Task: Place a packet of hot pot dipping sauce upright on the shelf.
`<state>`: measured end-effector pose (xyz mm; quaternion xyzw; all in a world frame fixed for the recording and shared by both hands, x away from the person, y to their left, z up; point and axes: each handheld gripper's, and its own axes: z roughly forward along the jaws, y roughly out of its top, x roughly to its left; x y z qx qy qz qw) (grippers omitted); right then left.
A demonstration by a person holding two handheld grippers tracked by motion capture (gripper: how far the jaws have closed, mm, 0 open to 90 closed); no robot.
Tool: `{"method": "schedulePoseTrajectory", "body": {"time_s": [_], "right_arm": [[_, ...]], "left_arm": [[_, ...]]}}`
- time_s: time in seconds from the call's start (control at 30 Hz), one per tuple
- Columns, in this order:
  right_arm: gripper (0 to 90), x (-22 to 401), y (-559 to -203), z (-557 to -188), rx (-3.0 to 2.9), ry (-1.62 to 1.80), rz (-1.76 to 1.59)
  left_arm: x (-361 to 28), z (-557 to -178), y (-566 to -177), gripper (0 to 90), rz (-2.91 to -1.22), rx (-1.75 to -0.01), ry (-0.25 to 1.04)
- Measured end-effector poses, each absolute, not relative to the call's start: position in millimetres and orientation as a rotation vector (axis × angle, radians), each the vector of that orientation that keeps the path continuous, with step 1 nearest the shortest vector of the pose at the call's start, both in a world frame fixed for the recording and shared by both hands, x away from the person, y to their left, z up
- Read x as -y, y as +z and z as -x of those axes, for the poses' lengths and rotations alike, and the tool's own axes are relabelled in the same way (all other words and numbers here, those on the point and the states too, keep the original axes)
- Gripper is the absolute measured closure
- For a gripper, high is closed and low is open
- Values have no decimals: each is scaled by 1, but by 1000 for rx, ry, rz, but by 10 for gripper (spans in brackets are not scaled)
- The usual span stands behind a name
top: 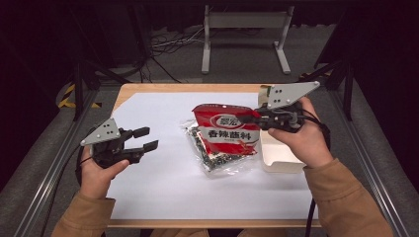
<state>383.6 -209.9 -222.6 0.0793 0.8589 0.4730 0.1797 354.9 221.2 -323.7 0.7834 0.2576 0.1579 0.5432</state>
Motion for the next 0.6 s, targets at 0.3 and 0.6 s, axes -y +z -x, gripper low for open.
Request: {"method": "schedulePoseTrajectory", "body": {"time_s": [0.3,0.6], "right_arm": [[886,243,-218,-399,-2377,1307,-282],[886,270,-213,-411,-2336,1274,-309]], "left_arm": [[-232,-365,-347,434,-1844,-692,383],[-237,-370,-362,418,-1843,-718,413]]}}
